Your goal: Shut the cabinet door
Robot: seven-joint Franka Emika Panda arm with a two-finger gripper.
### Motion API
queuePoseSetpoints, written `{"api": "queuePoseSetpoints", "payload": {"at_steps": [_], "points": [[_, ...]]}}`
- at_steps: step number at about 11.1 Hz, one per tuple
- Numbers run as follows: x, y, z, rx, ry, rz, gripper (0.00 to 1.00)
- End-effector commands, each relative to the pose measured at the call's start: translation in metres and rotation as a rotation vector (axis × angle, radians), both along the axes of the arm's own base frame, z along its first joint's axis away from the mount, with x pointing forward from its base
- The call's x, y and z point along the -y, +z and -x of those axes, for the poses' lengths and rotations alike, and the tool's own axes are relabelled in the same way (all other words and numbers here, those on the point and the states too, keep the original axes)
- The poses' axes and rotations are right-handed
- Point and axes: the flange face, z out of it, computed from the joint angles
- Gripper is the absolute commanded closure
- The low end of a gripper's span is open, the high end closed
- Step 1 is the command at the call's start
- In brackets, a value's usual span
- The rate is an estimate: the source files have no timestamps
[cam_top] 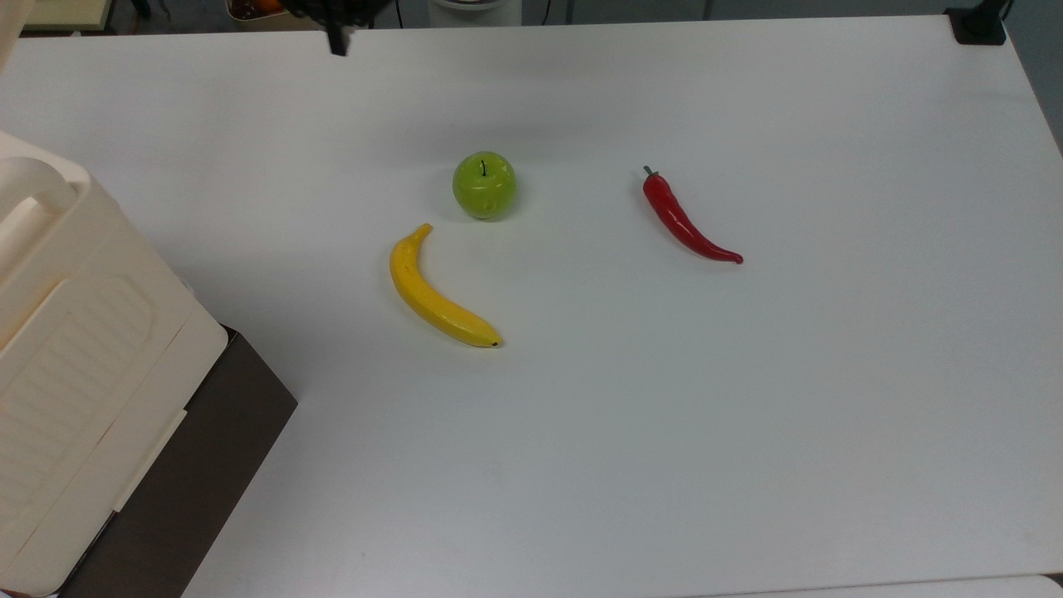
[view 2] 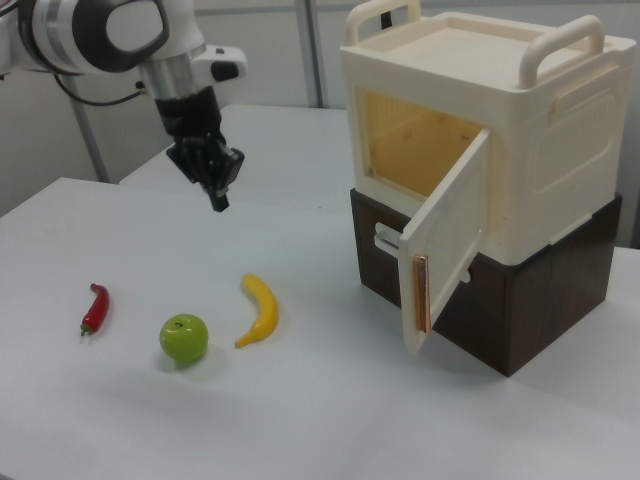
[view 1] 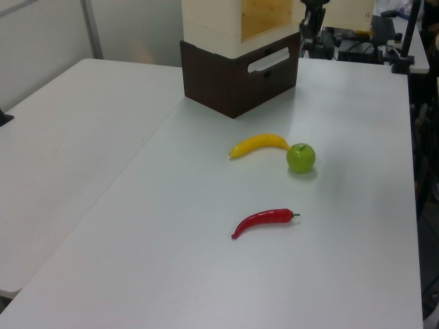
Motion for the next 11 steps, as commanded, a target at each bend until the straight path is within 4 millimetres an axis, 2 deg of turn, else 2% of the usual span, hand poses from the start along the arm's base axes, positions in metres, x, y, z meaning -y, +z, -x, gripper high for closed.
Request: {"api": "queuePoseSetpoints", "payload": {"at_steps": [1, 3, 9, 11], "points": [[0.054, 0.04, 0.01, 0.068, -0.041, 0.006, 1.0], [0.078, 0.051, 0.011, 0.102, -0.068, 0.017, 1.0], [0.171, 0.122, 0.027, 0.412, -0.212, 0.07, 1.0], [0.198, 0.134, 0.033, 0.497, -0.257, 0.103, 1.0]]}}
